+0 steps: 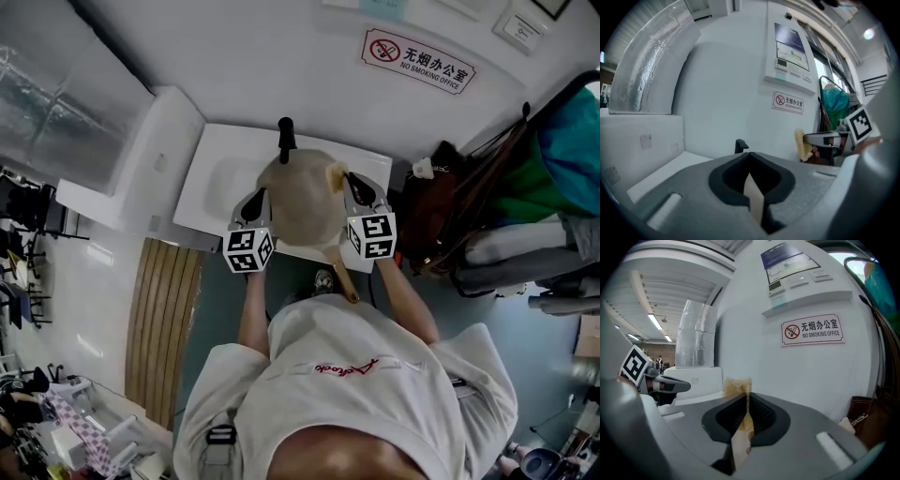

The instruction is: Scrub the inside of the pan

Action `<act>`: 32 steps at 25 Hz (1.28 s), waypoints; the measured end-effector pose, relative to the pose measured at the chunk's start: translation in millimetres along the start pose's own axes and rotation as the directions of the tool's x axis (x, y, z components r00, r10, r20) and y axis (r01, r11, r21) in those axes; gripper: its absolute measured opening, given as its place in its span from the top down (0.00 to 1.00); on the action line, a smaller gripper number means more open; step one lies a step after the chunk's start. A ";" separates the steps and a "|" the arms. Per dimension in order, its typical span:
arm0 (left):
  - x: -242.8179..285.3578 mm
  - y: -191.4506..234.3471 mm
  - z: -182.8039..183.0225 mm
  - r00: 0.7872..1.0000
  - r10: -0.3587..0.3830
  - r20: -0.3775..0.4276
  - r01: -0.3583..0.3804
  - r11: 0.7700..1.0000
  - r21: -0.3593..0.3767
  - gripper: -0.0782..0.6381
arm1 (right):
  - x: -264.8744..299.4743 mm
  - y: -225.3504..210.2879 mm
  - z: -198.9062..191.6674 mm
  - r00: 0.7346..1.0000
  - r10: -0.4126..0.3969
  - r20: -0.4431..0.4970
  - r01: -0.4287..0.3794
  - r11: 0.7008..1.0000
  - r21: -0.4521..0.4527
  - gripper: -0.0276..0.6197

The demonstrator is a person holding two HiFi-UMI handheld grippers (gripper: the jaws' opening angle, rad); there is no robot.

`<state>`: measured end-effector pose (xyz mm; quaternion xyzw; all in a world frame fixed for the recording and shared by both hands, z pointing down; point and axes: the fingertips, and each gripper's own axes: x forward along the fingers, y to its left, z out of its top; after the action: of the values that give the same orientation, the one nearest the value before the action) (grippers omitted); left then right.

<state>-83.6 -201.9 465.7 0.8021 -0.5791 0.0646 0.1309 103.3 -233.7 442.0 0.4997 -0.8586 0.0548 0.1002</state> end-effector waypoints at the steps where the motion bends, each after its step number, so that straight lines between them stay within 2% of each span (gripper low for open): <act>1: -2.1 -0.6 1.7 1.000 -0.002 0.004 0.002 1.000 0.001 0.89 | -2.7 1.2 1.8 1.000 -0.006 0.005 0.006 1.000 0.003 0.92; 16: -51.9 2.1 18.0 0.999 -0.020 0.040 0.019 1.000 0.010 0.89 | -51.9 23.3 15.0 0.994 -0.100 0.034 0.100 0.995 0.013 0.92; 32: -95.7 -10.9 19.4 0.997 -0.037 0.073 0.034 0.999 0.037 0.89 | -93.2 40.1 15.4 0.990 -0.133 0.052 0.132 0.991 0.010 0.92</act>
<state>-105.0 -117.0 421.2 0.8163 -0.5678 0.0431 0.0964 111.4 -137.9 406.0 0.5573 -0.8257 0.0374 0.0794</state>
